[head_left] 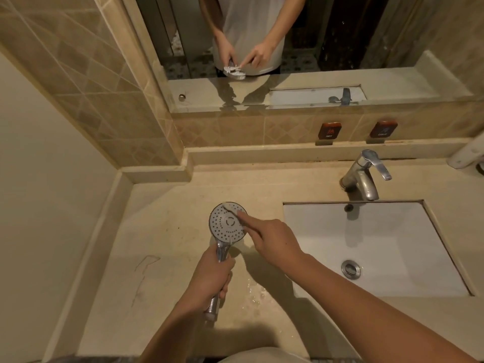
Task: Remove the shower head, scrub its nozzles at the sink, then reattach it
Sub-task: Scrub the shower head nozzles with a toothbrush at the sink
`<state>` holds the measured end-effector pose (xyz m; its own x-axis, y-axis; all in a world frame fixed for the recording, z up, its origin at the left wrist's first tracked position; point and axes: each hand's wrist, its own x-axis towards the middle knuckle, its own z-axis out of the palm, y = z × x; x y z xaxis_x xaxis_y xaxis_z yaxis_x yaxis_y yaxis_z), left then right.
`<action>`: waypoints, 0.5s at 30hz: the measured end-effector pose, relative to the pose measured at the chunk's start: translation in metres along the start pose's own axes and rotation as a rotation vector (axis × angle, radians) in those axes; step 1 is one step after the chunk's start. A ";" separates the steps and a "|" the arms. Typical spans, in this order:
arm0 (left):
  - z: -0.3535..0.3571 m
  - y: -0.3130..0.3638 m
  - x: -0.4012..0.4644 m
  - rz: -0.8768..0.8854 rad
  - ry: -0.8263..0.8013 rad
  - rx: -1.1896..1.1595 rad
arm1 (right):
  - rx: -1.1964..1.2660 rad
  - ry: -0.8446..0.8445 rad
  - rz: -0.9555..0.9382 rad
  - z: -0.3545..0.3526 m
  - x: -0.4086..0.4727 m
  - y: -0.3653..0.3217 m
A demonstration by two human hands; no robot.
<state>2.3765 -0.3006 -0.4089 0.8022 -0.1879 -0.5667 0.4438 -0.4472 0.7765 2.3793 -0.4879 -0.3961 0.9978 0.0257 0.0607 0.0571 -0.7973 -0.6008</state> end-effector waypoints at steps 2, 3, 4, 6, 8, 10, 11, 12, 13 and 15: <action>0.000 0.002 0.000 0.000 0.019 -0.024 | -0.052 -0.085 -0.102 0.002 -0.006 -0.009; 0.000 0.002 -0.001 -0.003 0.023 -0.026 | -0.076 -0.109 -0.135 0.002 -0.009 -0.012; -0.001 0.002 -0.001 -0.007 0.023 -0.019 | -0.091 -0.103 -0.135 0.001 -0.009 -0.011; -0.002 0.001 -0.002 -0.011 0.019 0.007 | -0.058 -0.030 -0.048 -0.001 -0.002 -0.006; -0.002 0.002 -0.003 -0.002 0.014 0.030 | -0.026 0.018 -0.014 0.000 -0.002 -0.004; -0.001 0.003 -0.004 0.005 0.003 0.028 | -0.073 -0.084 -0.100 0.006 -0.009 -0.012; -0.001 0.002 -0.004 0.010 0.000 0.027 | -0.113 -0.137 -0.151 0.008 -0.013 -0.018; -0.001 0.002 -0.005 0.014 -0.003 0.030 | -0.139 -0.148 -0.170 0.008 -0.013 -0.020; -0.001 0.002 -0.004 0.015 -0.005 0.034 | -0.142 -0.115 -0.142 0.006 -0.010 -0.017; -0.001 0.002 -0.004 0.016 0.005 0.059 | -0.095 -0.022 -0.024 0.001 0.000 -0.011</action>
<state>2.3745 -0.2999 -0.4052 0.8112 -0.1912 -0.5525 0.4063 -0.4952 0.7679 2.3791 -0.4786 -0.3905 0.9968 0.0576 0.0560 0.0784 -0.8500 -0.5210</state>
